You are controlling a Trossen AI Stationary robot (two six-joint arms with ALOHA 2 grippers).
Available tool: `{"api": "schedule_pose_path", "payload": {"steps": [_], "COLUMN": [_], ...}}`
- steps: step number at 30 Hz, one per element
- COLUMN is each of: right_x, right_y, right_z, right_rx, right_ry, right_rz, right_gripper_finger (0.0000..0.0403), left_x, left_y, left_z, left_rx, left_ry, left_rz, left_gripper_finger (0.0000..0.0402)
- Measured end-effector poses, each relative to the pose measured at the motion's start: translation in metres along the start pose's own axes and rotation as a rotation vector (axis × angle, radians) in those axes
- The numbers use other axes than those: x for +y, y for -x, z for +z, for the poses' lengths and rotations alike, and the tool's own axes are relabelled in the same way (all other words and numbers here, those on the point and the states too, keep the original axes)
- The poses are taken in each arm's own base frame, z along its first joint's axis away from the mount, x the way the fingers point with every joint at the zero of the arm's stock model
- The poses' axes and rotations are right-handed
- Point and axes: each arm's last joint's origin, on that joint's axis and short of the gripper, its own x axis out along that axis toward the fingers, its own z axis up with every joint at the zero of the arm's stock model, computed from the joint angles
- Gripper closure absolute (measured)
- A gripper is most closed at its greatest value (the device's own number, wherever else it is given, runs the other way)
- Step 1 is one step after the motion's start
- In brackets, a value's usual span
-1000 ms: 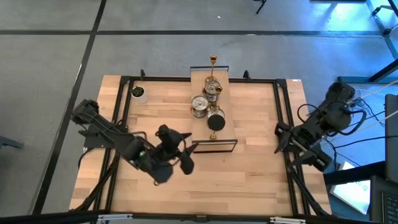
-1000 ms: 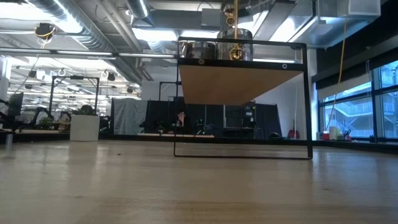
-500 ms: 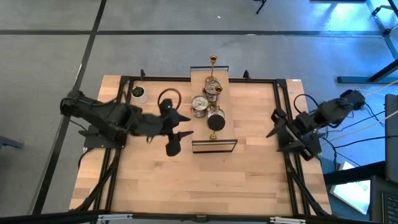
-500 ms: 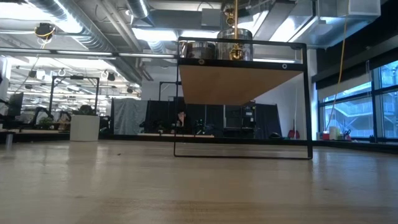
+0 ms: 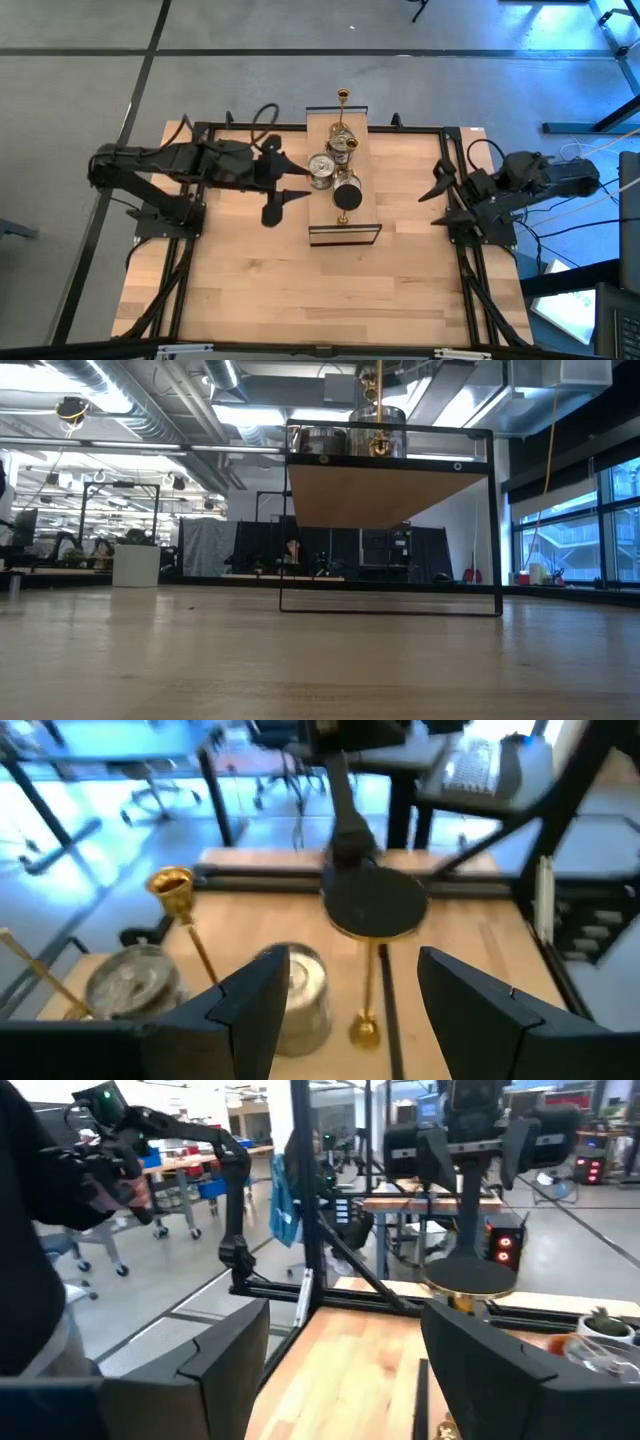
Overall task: Pick & Place candle stick holders
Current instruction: Return to Home Position
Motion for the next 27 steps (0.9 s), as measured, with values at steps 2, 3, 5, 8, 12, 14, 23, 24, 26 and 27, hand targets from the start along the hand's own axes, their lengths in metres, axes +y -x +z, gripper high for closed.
{"api": "schedule_pose_path", "payload": {"steps": [2, 3, 5, 8, 12, 14, 23, 24, 26, 27], "right_x": [-0.002, -0.002, -0.004, -0.005, -0.007, -0.008, -0.011, -0.011, -0.012, -0.013], "right_y": [0.000, 0.001, 0.001, 0.001, 0.003, 0.004, 0.005, 0.005, 0.005, 0.005], "right_z": [0.000, 0.000, 0.000, 0.000, 0.000, 0.000, -0.001, -0.001, 0.000, 0.000], "right_rx": [0.002, 0.004, 0.003, 0.000, -0.003, 0.005, 0.005, 0.005, 0.004, 0.003], "right_ry": [0.000, 0.002, 0.007, 0.010, 0.010, 0.008, -0.018, -0.019, -0.027, -0.037], "right_rz": [-0.015, -0.021, -0.034, -0.048, -0.064, -0.076, -0.099, -0.104, -0.111, -0.114], "right_gripper_finger": [0.0138, 0.0138, 0.0138, 0.0138, 0.0138, 0.0138, 0.0138, 0.0138, 0.0138, 0.0138], "left_x": [0.002, 0.002, 0.004, 0.007, 0.012, 0.013, 0.019, 0.020, 0.023, 0.025], "left_y": [0.002, 0.004, 0.008, 0.014, 0.023, 0.025, 0.033, 0.034, 0.036, 0.037], "left_z": [-0.009, -0.016, -0.035, -0.069, -0.108, -0.127, -0.190, -0.197, -0.209, -0.215], "left_rx": [-0.067, -0.104, -0.199, -0.342, -0.533, -0.553, -0.478, -0.469, -0.465, -0.472], "left_ry": [0.022, 0.038, 0.068, 0.110, 0.147, 0.160, 0.260, 0.269, 0.290, 0.300], "left_rz": [0.009, 0.005, -0.006, -0.023, -0.058, -0.072, -0.151, -0.147, -0.141, -0.133], "left_gripper_finger": [0.0184, 0.0184, 0.0184, 0.0184, 0.0184, 0.0184, 0.0184, 0.0184, 0.0184, 0.0184]}}
